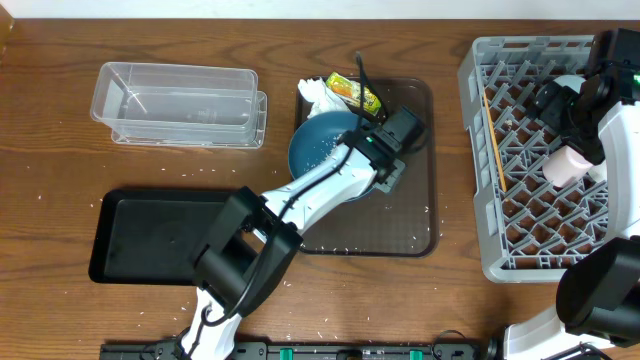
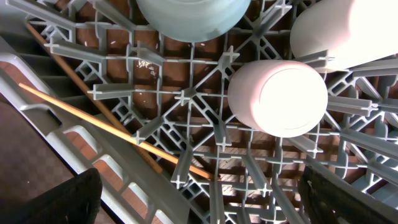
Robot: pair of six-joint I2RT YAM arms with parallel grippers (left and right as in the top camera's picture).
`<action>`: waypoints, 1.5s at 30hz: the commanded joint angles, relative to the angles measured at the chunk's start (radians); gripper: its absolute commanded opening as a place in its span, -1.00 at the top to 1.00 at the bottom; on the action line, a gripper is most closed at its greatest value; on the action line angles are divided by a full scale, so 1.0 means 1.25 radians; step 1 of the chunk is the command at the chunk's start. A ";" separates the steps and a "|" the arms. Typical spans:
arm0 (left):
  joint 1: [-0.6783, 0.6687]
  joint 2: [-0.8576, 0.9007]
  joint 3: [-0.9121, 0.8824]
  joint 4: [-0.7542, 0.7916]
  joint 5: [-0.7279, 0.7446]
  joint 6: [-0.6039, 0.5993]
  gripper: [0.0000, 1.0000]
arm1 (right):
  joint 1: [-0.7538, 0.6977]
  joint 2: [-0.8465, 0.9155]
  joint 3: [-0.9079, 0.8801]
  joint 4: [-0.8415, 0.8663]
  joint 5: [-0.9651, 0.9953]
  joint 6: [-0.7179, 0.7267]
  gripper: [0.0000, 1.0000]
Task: Sort waste into correct bins and load items into the dishwasher rack
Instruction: 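Grasp the blue plate rim with the left gripper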
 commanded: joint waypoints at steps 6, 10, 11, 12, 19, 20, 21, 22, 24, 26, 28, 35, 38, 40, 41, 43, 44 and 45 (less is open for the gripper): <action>0.014 0.016 -0.019 0.000 0.011 -0.054 -0.36 | -0.009 0.000 0.009 -0.001 0.000 0.009 -0.99; 0.014 0.016 -0.040 0.006 0.037 -0.054 -0.36 | -0.009 0.000 0.009 -0.001 0.000 0.009 -0.99; 0.014 0.016 -0.044 0.008 0.039 -0.054 -0.36 | -0.009 0.000 0.009 -0.001 0.000 0.009 -0.98; 0.014 0.016 -0.046 0.008 0.042 -0.054 -0.36 | -0.009 0.000 0.009 -0.001 0.000 0.009 -0.99; 0.014 0.016 -0.048 0.009 0.041 -0.054 -0.20 | -0.009 0.000 0.009 -0.001 0.000 0.009 -0.99; 0.014 0.016 -0.049 0.008 0.041 -0.054 -0.15 | -0.009 0.000 0.009 -0.001 0.000 0.009 -0.98; 0.014 0.016 -0.048 0.008 0.041 -0.054 -0.13 | -0.009 0.000 0.009 -0.001 0.000 0.009 -0.99; 0.014 0.016 -0.048 0.008 0.041 -0.054 -0.12 | -0.009 0.000 0.009 -0.001 0.000 0.009 -0.98; 0.014 0.016 -0.048 0.008 0.041 -0.054 -0.09 | -0.009 0.000 0.009 -0.001 0.000 0.009 -0.98; 0.013 0.014 -0.048 0.005 0.041 -0.054 -0.02 | -0.009 0.000 0.009 -0.001 0.000 0.009 -0.98; 0.013 0.011 -0.048 0.002 0.041 -0.054 0.12 | -0.009 0.000 0.009 -0.001 0.000 0.009 -0.99; 0.005 -0.012 -0.048 -0.004 0.041 -0.054 0.38 | -0.009 0.000 0.009 -0.001 0.000 0.009 -0.99; 0.006 -0.012 -0.048 -0.011 0.041 -0.054 0.49 | -0.009 0.000 0.009 -0.001 0.000 0.009 -0.99; 0.006 -0.012 -0.048 -0.016 0.041 -0.054 0.59 | -0.009 0.000 0.009 -0.001 0.000 0.009 -0.99; 0.006 -0.012 -0.048 -0.017 0.041 -0.054 0.61 | -0.009 0.000 0.009 -0.001 0.000 0.009 -0.99; 0.006 -0.013 -0.048 -0.019 0.041 -0.054 0.63 | -0.009 0.000 0.009 -0.001 0.000 0.009 -0.98; 0.006 -0.015 -0.048 -0.020 0.041 -0.054 0.72 | -0.009 0.000 0.009 -0.001 0.000 0.009 -0.99; 0.006 -0.017 -0.048 -0.023 0.041 -0.054 0.73 | -0.009 0.000 0.009 -0.001 0.000 0.009 -0.98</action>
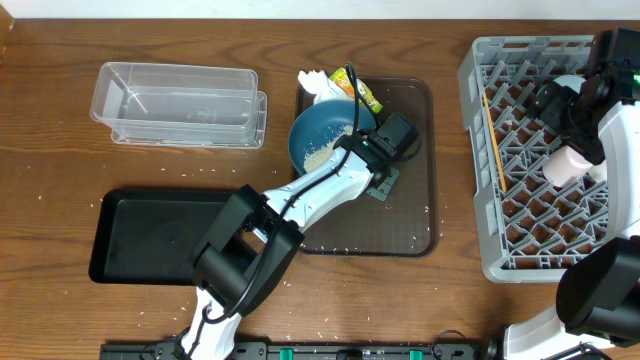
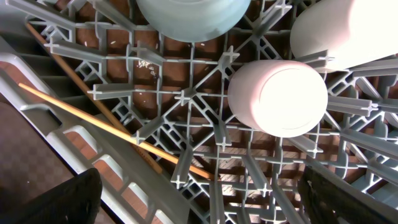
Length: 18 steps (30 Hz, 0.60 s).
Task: Sort waste into correct bins and load items into the dishwasher rack
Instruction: 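Grasp the blue plate rim with the left gripper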
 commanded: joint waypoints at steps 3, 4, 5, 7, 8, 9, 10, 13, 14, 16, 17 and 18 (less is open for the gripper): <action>0.003 -0.032 -0.006 -0.018 -0.007 -0.001 0.80 | -0.009 0.000 0.009 -0.001 0.000 0.009 -0.98; 0.003 -0.038 -0.006 -0.020 -0.007 -0.001 0.81 | -0.009 0.000 0.009 -0.001 0.000 0.009 -0.98; 0.003 -0.045 -0.006 -0.021 -0.007 -0.001 0.81 | -0.009 0.000 0.009 -0.001 0.000 0.009 -0.99; 0.003 -0.062 -0.006 -0.024 -0.007 -0.001 0.81 | -0.009 0.000 0.009 -0.001 0.000 0.009 -0.98; 0.003 -0.070 -0.006 -0.027 -0.007 -0.001 0.81 | -0.009 0.000 0.009 -0.001 0.000 0.009 -0.98; 0.003 -0.080 -0.006 -0.029 -0.007 -0.001 0.81 | -0.009 0.000 0.009 -0.001 0.000 0.009 -0.99; 0.003 -0.090 -0.006 -0.031 -0.007 -0.001 0.81 | -0.009 0.000 0.009 -0.001 0.000 0.009 -0.99; 0.003 -0.117 -0.006 -0.040 -0.008 -0.001 0.81 | -0.009 0.000 0.009 -0.001 0.000 0.009 -0.99; 0.003 -0.125 -0.006 -0.042 -0.008 -0.001 0.81 | -0.009 0.000 0.009 -0.001 0.000 0.009 -0.99; 0.003 -0.144 -0.006 -0.049 -0.008 -0.001 0.82 | -0.009 0.000 0.009 -0.001 0.000 0.009 -0.98; 0.003 -0.153 -0.006 -0.053 -0.008 -0.002 0.82 | -0.009 0.000 0.009 -0.001 0.000 0.009 -0.98; 0.003 -0.161 -0.006 -0.057 -0.008 -0.007 0.84 | -0.009 0.000 0.009 -0.001 0.000 0.009 -0.99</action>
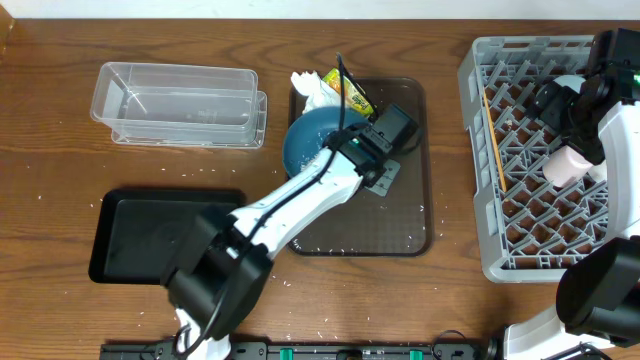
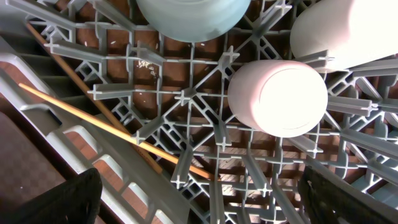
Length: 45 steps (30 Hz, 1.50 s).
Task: Sort waste into correct bins and load items into the dishwasher rack
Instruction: 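Grasp the blue plate rim with the left gripper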
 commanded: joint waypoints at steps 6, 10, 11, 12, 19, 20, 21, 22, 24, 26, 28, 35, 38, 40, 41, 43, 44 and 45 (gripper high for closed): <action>0.005 -0.070 -0.005 -0.022 -0.007 -0.039 0.86 | -0.009 0.000 0.009 -0.001 0.000 0.009 -0.99; 0.005 -0.061 -0.006 -0.022 -0.007 -0.038 0.77 | -0.009 0.000 0.009 -0.001 0.000 0.009 -0.99; 0.005 -0.056 -0.006 -0.022 -0.006 -0.038 0.71 | -0.009 0.000 0.009 -0.001 0.000 0.009 -0.98; 0.005 -0.047 -0.006 -0.021 -0.007 -0.038 0.66 | -0.009 0.000 0.009 -0.001 0.000 0.009 -0.99; 0.005 0.039 -0.006 0.005 -0.006 -0.038 0.29 | -0.009 0.000 0.009 -0.001 0.000 0.009 -0.99; 0.005 0.049 -0.006 0.009 -0.004 -0.038 0.22 | -0.009 0.000 0.009 -0.001 0.000 0.009 -0.99; 0.005 0.058 -0.006 0.012 0.001 -0.038 0.14 | -0.009 0.000 0.009 -0.001 0.000 0.009 -0.99; 0.005 0.066 -0.006 0.014 0.008 -0.038 0.09 | -0.009 0.000 0.009 -0.001 0.000 0.009 -0.99; 0.005 0.079 -0.006 0.018 0.018 -0.038 0.08 | -0.009 0.000 0.009 -0.001 0.000 0.009 -0.99; 0.005 0.089 -0.006 0.020 0.018 -0.038 0.08 | -0.009 0.000 0.009 -0.001 0.000 0.009 -0.99; 0.005 0.094 -0.006 0.021 0.018 -0.038 0.08 | -0.009 0.000 0.009 -0.001 0.000 0.009 -0.98; 0.005 0.121 -0.006 0.038 0.018 -0.038 0.09 | -0.009 0.000 0.009 -0.001 0.000 0.009 -0.98; 0.005 0.148 -0.006 0.037 0.018 -0.038 0.10 | -0.009 0.000 0.009 -0.001 0.000 0.009 -0.99; 0.005 0.163 -0.006 0.034 0.018 -0.038 0.16 | -0.009 0.000 0.009 -0.001 0.000 0.009 -0.99; 0.005 0.168 -0.006 0.031 0.018 -0.038 0.21 | -0.009 0.000 0.009 -0.001 0.000 0.009 -0.98; 0.005 0.167 -0.006 0.030 0.018 -0.038 0.29 | -0.009 0.000 0.009 -0.001 0.000 0.009 -0.98; 0.005 0.164 -0.006 0.030 0.017 -0.038 0.29 | -0.009 0.000 0.009 -0.001 0.000 0.009 -0.98; 0.005 0.162 -0.006 0.030 0.017 -0.038 0.29 | -0.009 0.000 0.009 -0.001 0.000 0.009 -0.99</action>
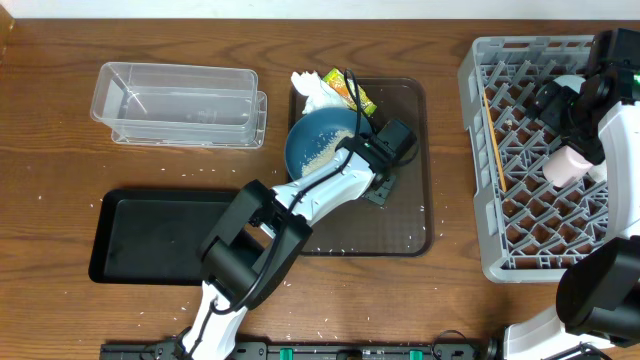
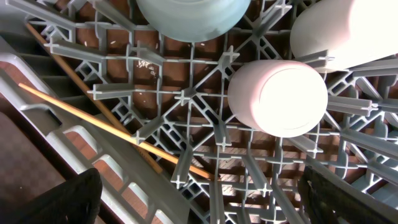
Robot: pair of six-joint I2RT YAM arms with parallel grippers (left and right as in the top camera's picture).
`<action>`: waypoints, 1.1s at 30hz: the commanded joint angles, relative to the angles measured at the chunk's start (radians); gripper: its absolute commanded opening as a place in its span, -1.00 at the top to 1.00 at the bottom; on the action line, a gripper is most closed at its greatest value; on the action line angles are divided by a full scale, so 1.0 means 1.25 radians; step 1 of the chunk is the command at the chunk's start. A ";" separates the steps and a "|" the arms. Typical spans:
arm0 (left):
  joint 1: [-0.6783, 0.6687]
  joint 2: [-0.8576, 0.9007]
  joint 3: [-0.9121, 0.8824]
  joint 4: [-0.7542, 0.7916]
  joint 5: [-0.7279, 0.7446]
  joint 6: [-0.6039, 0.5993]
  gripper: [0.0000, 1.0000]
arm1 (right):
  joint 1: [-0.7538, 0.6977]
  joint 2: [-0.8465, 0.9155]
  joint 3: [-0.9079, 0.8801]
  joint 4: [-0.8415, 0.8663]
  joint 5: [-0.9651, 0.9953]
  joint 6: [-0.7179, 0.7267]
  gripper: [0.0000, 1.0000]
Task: Sort waste into correct bins and load items into the dishwasher rack
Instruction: 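Grasp the blue plate rim with the left gripper, then lift the blue plate and carry it over the black tray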
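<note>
A blue bowl (image 1: 320, 142) with rice in it sits on the brown tray (image 1: 400, 220). My left gripper (image 1: 378, 162) is at the bowl's right rim and appears shut on it, the fingers mostly hidden under the wrist. A white tissue (image 1: 308, 88) and a yellow-green wrapper (image 1: 352, 94) lie at the tray's far edge. My right gripper (image 2: 208, 205) hangs open over the grey dishwasher rack (image 1: 478, 120), with nothing between its fingers. In the rack are a pink cup (image 2: 277, 96), a pale cup (image 2: 193, 15), a white cup (image 2: 342, 31) and a chopstick (image 2: 112, 127).
A clear plastic bin (image 1: 180, 103) stands at the back left. A black bin (image 1: 160, 235) lies at the front left. Rice grains are scattered on the table around the tray. My left arm crosses the black bin's right end.
The left gripper and the blue bowl have shifted slightly right and forward, and more of the bowl's rice shows. The right gripper has not moved.
The left gripper stayed at the bowl's right rim throughout. The bowl first lay a little farther right, then sat farther left together with the tray and tissue, and now it rests slightly right again. The right gripper stayed open over the rack.
</note>
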 commanded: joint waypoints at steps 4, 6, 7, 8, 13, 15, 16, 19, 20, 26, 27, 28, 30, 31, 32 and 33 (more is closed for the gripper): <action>0.002 -0.009 -0.003 -0.005 0.005 0.001 0.30 | -0.009 0.000 0.009 -0.001 0.000 0.009 -0.98; 0.002 -0.014 -0.003 -0.006 0.005 0.001 0.31 | -0.009 0.000 0.009 -0.001 0.000 0.009 -0.99; 0.002 -0.017 -0.003 -0.006 0.005 0.001 0.33 | -0.009 0.000 0.009 -0.001 0.000 0.009 -0.98; 0.002 -0.021 -0.003 -0.006 0.004 0.001 0.38 | -0.009 0.000 0.009 -0.001 0.000 0.009 -0.99; 0.002 -0.043 -0.003 -0.017 0.002 0.001 0.52 | -0.009 0.000 0.009 -0.001 0.000 0.009 -0.99; 0.002 -0.051 -0.003 -0.021 0.002 0.001 0.61 | -0.009 0.000 0.009 -0.001 0.000 0.009 -0.99; 0.002 -0.054 -0.003 -0.024 0.002 0.001 0.63 | -0.009 0.000 0.009 -0.001 0.000 0.009 -0.99; 0.002 -0.059 -0.003 -0.030 0.002 0.001 0.78 | -0.009 0.000 0.009 -0.001 0.000 0.009 -0.99; 0.002 -0.060 -0.003 -0.033 0.002 0.001 0.83 | -0.009 0.000 0.009 -0.001 0.000 0.009 -0.99; 0.001 -0.062 -0.003 -0.051 0.002 0.001 0.88 | -0.009 0.000 0.009 -0.001 0.000 0.009 -0.99; 0.001 -0.063 -0.003 -0.055 0.002 0.001 0.88 | -0.009 0.000 0.009 -0.001 0.000 0.009 -0.98; 0.001 -0.066 -0.003 -0.059 0.002 0.001 0.88 | -0.009 0.000 0.009 -0.001 0.000 0.009 -0.99; 0.001 -0.076 -0.003 -0.067 0.002 0.001 0.88 | -0.009 0.000 0.009 -0.001 0.000 0.009 -0.98; 0.001 -0.084 -0.003 -0.069 0.002 0.001 0.88 | -0.009 0.000 0.009 -0.001 0.000 0.009 -0.98; 0.001 -0.092 -0.003 -0.072 0.002 0.001 0.88 | -0.009 0.000 0.009 -0.001 0.000 0.009 -0.99; 0.001 -0.103 -0.003 -0.074 0.002 0.001 0.87 | -0.009 0.000 0.009 -0.001 0.000 0.009 -0.98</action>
